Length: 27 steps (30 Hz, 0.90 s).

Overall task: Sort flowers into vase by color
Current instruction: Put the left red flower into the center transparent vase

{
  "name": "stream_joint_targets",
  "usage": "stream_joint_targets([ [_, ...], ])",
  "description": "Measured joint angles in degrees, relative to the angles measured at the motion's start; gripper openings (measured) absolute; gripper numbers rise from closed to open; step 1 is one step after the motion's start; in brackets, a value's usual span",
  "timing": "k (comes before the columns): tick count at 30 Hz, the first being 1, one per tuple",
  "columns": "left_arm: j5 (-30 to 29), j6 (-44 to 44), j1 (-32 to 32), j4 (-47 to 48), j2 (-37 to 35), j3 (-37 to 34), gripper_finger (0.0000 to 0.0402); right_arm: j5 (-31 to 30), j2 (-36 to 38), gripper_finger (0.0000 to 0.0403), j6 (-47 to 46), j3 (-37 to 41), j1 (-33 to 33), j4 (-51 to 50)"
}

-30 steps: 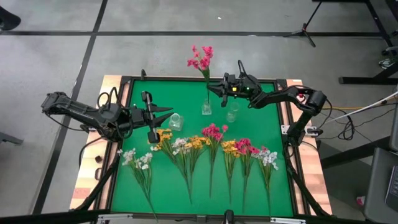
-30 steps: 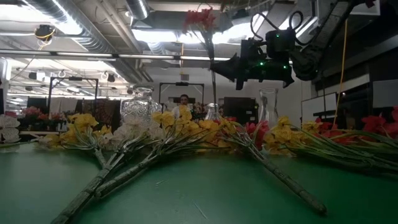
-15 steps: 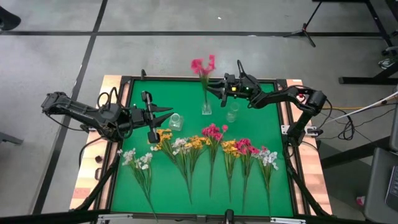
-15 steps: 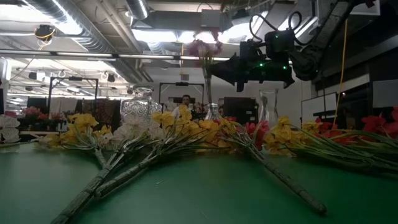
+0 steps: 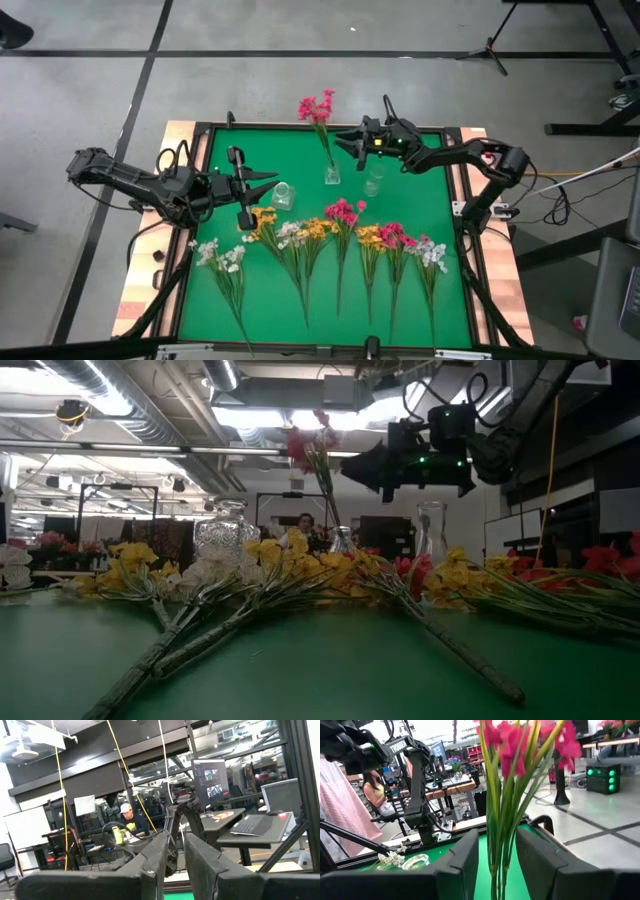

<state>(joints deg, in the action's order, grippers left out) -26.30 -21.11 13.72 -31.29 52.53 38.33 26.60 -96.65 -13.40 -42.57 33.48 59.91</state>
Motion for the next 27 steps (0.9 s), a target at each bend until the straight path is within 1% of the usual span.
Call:
stream_joint_targets([
  [3,0.00,0.07,0.00,0.00,0.00,0.00,0.0064,-0.02,2.52,0.0131,1.10,0.02,0.38,-2.09],
  [7,0.01,0.22,0.02,0.00,0.00,0.00,0.0064,-0.30,6.82,0.0131,2.14,0.02,0.79,-8.16],
  [11,0.01,1.44,0.02,0.00,0.00,0.02,0.0064,-0.57,12.75,0.0131,3.11,0.05,1.02,-18.45],
  [17,0.01,1.58,0.02,0.02,0.00,0.04,0.0064,-1.30,24.56,0.0131,2.95,0.04,0.38,-38.20],
  [20,0.01,1.72,0.07,0.01,0.00,0.04,0.0064,-1.64,30.90,0.0131,1.22,0.02,-1.82,-46.50],
  [23,0.00,2.96,0.07,0.01,0.00,0.04,0.0064,-1.68,35.58,0.0131,-2.40,0.02,-5.96,-52.10],
  [27,-0.01,3.20,0.07,0.02,0.00,0.04,0.0064,-6.39,38.39,0.0131,-8.96,0.02,-14.37,-57.32],
])
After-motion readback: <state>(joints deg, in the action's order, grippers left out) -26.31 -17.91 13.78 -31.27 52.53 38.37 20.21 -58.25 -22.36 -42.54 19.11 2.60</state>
